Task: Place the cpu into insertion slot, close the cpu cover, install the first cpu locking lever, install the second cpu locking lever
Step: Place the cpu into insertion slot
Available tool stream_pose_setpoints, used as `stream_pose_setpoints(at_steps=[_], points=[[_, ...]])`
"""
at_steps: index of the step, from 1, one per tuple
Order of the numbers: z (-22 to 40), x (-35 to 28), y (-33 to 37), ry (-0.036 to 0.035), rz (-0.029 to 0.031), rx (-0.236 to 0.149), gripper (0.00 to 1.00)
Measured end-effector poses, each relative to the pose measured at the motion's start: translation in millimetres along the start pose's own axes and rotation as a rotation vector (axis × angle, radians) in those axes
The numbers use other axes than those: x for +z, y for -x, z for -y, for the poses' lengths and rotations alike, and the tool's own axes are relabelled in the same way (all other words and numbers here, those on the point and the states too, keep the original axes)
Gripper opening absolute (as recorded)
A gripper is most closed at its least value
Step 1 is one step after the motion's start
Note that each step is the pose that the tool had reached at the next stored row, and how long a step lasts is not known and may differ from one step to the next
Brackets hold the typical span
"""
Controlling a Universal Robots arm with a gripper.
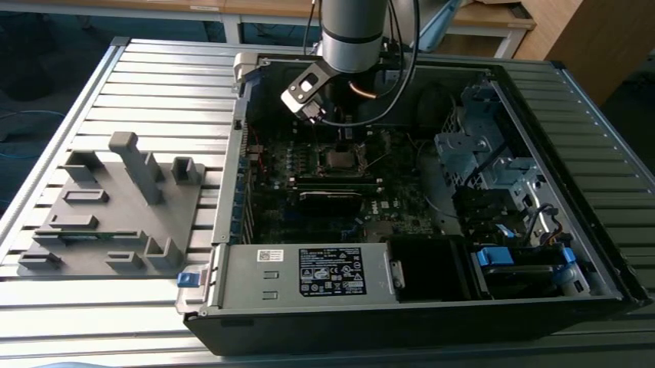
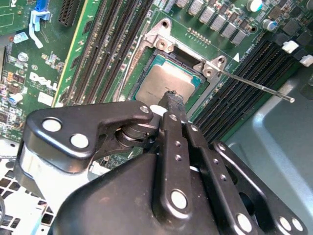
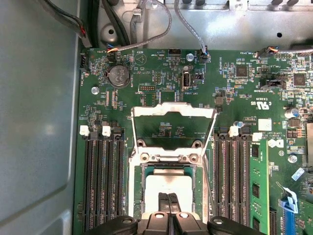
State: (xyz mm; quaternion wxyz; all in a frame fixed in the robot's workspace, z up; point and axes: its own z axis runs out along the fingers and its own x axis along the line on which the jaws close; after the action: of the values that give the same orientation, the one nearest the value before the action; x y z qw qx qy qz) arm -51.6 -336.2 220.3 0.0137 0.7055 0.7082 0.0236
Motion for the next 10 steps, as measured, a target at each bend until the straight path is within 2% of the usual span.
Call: stream_pose_setpoints(at_steps=[4, 10], points=[[0.0, -0.2, 0.0, 0.0, 0.0, 0.0, 0.1], [-0.3, -5.2, -0.1, 0.0001, -0.0001, 0.0, 0.1]])
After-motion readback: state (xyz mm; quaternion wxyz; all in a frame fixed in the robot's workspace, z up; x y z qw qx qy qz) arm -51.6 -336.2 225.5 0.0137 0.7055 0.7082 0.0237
